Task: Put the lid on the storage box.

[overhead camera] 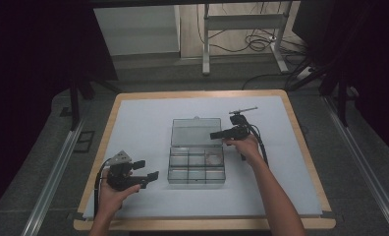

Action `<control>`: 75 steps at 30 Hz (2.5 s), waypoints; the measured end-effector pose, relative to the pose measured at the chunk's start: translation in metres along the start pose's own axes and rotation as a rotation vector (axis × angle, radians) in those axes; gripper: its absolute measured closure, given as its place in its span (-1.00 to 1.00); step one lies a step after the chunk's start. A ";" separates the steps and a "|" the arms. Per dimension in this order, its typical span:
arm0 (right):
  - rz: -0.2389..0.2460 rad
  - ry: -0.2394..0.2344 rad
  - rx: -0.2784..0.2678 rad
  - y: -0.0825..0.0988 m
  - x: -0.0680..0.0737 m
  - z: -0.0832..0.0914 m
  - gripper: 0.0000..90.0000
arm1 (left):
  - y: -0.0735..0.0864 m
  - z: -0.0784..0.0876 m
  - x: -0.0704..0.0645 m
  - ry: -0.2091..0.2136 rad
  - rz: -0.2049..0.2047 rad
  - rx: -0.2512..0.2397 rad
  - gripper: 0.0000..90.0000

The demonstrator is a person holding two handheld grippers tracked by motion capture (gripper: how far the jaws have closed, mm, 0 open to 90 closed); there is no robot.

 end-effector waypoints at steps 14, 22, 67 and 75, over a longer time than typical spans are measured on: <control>0.054 -0.007 -0.045 0.000 0.005 0.009 0.25 | 0.001 -0.001 0.002 -0.007 -0.001 0.000 -0.53; 0.110 -0.021 -0.079 0.001 0.008 0.017 0.39 | 0.002 -0.003 0.002 -0.007 0.002 0.009 -0.53; 0.301 -0.031 -0.142 0.005 0.023 0.035 0.67 | 0.003 -0.006 0.001 -0.001 0.001 0.027 -0.53; 0.358 -0.014 -0.159 0.008 0.027 0.038 0.69 | 0.004 -0.006 0.001 -0.002 0.000 0.028 -0.53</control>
Point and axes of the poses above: each handheld gripper's, and its own axes: z roughly backward along the jaws, y roughly out of its underside, x roughly to its left, the point moved 5 cm from there along -z, roughly forward along the jaws, and after that the axes turned 6 degrees about -y, right-handed, at the moved point
